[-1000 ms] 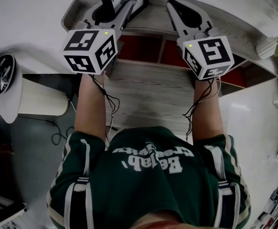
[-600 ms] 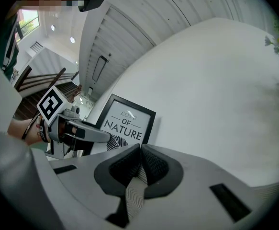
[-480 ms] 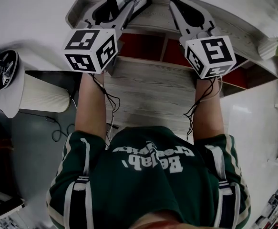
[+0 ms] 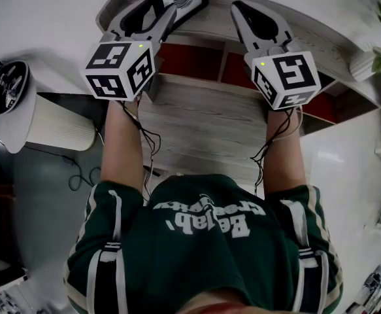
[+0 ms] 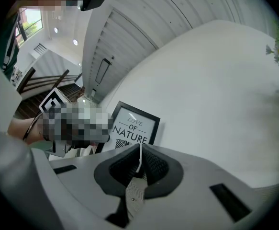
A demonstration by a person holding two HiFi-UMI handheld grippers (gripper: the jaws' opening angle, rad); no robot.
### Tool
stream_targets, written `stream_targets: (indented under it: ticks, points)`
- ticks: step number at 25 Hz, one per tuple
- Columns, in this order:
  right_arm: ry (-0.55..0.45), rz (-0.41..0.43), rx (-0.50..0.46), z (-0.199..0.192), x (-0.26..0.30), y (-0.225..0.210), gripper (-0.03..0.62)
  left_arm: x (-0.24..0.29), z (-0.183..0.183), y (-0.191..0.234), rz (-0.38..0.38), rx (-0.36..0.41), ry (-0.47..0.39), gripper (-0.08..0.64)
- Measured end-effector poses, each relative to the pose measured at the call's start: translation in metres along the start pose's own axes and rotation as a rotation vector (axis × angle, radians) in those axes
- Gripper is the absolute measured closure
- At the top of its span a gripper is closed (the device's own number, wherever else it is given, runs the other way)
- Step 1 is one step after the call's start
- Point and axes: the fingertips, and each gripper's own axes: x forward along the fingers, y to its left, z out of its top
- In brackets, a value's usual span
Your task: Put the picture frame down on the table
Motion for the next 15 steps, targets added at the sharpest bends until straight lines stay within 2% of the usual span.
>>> stream_targets:
  ticks: [15]
  points:
    - [-0.017,0.053,0.011,0.003,-0.040,0.014,0.552,-0.051,-0.002,-0.018,0.106,0.002,0.005,0.350]
